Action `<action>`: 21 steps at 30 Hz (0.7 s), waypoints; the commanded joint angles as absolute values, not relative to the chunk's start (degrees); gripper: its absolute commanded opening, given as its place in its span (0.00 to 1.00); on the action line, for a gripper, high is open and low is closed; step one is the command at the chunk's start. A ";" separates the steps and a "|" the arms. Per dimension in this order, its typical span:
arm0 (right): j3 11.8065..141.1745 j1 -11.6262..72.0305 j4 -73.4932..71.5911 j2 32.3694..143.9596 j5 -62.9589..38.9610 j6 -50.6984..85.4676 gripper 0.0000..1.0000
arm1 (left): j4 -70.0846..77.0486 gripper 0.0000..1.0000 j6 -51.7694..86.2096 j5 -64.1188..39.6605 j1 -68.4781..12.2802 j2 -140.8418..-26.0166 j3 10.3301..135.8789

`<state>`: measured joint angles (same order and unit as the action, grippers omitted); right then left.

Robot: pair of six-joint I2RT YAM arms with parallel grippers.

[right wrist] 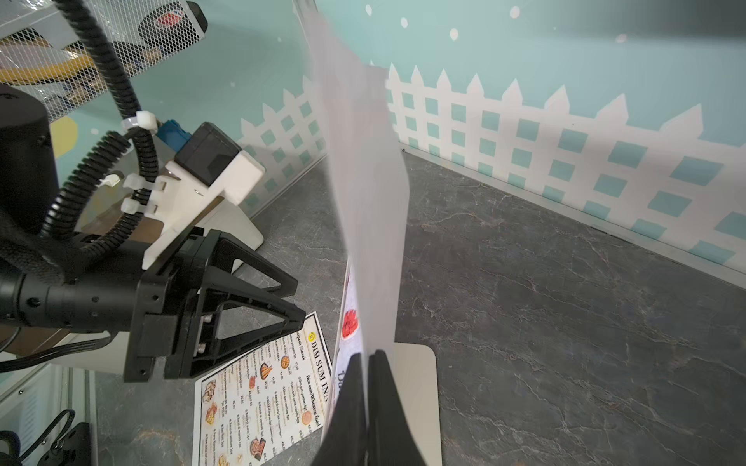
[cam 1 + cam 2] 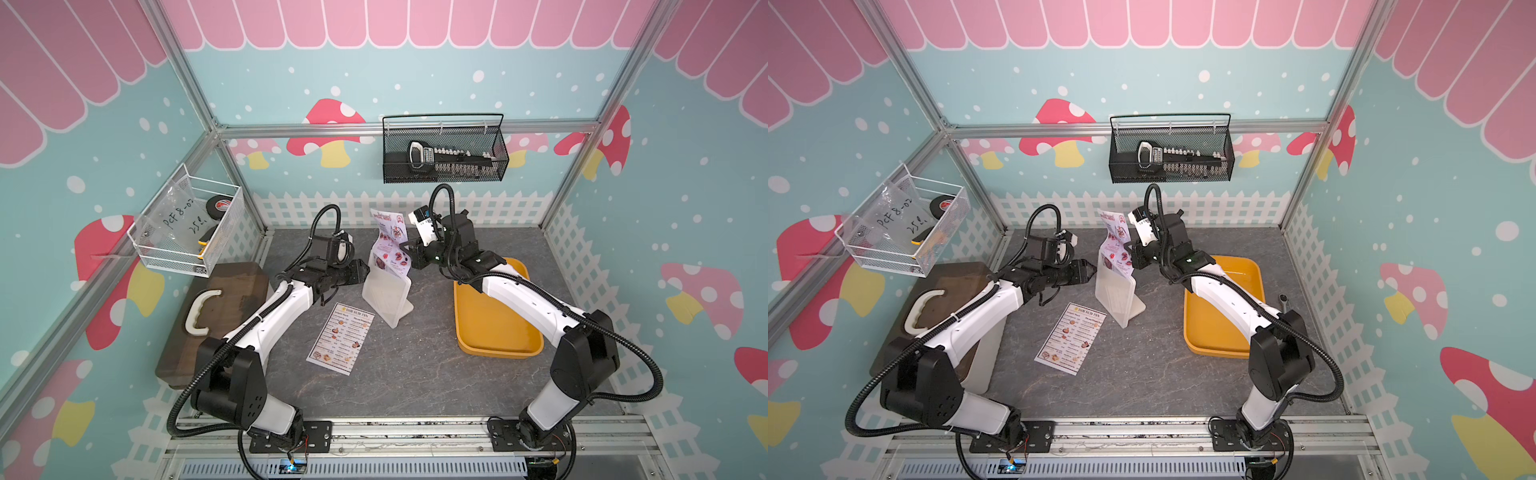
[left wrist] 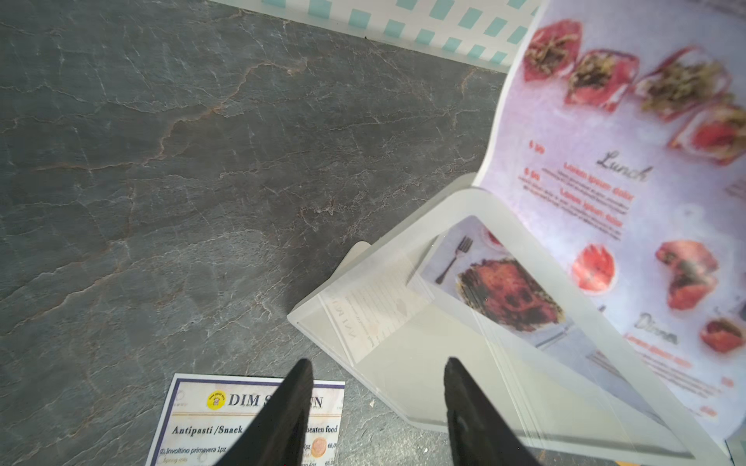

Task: Replace the menus in the menu holders
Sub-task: Insert the menu into the menu holder.

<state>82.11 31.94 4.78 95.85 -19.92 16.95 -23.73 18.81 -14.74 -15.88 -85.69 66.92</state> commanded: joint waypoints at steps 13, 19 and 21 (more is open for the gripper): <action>76.64 32.37 -3.00 88.28 -23.64 21.45 0.08 | -23.37 0.54 18.19 -13.60 -15.78 -84.20 67.96; 74.63 32.34 -3.63 88.63 -23.89 22.32 0.08 | -23.18 0.54 18.11 -13.62 -15.75 -84.20 68.08; 74.43 32.34 -3.36 89.00 -23.12 21.91 0.08 | -23.23 0.54 18.11 -13.62 -15.71 -84.11 68.13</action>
<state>75.24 31.94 -2.28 88.68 -22.96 21.78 -23.68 18.83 -14.31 -15.88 -85.69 66.92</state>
